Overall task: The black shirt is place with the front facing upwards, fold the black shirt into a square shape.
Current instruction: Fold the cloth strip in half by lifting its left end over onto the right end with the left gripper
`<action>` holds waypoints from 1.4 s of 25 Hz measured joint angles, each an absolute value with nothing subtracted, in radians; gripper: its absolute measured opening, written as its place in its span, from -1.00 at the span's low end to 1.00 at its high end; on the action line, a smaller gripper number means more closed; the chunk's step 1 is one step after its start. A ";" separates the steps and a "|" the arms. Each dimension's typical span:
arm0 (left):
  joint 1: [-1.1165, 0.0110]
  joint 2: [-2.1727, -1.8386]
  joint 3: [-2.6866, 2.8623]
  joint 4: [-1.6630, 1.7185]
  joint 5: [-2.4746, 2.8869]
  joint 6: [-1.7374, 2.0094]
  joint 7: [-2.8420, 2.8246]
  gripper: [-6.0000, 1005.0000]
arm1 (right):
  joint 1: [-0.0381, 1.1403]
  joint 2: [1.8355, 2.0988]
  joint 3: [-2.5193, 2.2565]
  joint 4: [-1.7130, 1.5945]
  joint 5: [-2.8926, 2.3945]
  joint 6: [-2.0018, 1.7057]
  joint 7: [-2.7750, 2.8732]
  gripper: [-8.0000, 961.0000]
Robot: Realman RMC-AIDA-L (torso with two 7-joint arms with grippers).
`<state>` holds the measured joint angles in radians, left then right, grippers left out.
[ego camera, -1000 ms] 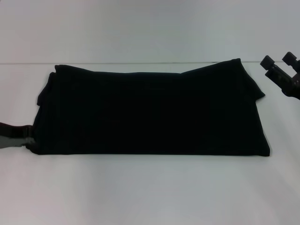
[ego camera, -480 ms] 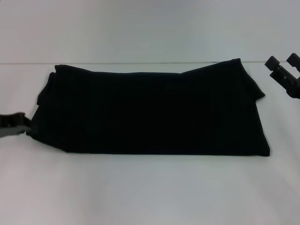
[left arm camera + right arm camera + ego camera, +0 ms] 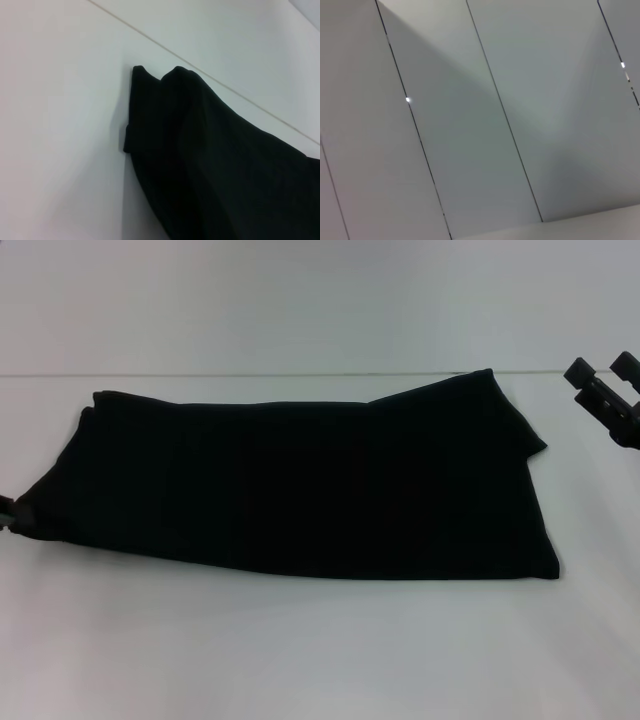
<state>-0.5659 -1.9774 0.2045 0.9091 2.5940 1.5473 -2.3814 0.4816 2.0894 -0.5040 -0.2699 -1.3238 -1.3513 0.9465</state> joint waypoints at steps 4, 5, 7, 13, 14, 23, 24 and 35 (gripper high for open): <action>-0.557 -1.975 0.202 0.912 2.593 1.549 -2.372 -0.96 | 0.483 2.089 -0.507 -0.270 -1.324 -1.348 0.947 0.81; -0.557 -1.974 0.202 0.908 2.589 1.550 -2.372 -0.96 | 0.483 2.089 -0.508 -0.270 -1.324 -1.347 0.947 0.81; -0.562 -1.974 0.207 0.894 2.577 1.552 -2.371 -0.97 | 0.485 2.089 -0.510 -0.270 -1.327 -1.345 0.946 0.81; -0.605 -1.974 0.252 0.792 2.503 1.565 -2.349 -0.97 | 0.487 2.089 -0.512 -0.270 -1.331 -1.338 0.939 0.81; -0.613 -1.974 0.267 0.770 2.499 1.556 -2.343 -0.96 | 0.485 2.089 -0.512 -0.270 -1.331 -1.337 0.938 0.81; -0.632 -2.001 0.428 0.717 2.490 1.376 -2.370 -0.96 | 0.477 2.089 -0.511 -0.269 -1.331 -1.336 0.936 0.81; -0.634 -2.006 0.434 0.708 2.474 1.362 -2.353 -0.96 | 0.477 2.089 -0.511 -0.269 -1.331 -1.336 0.936 0.81; -0.632 -2.009 0.461 0.724 2.484 1.312 -2.373 -0.95 | 0.481 2.089 -0.515 -0.268 -1.332 -1.336 0.938 0.81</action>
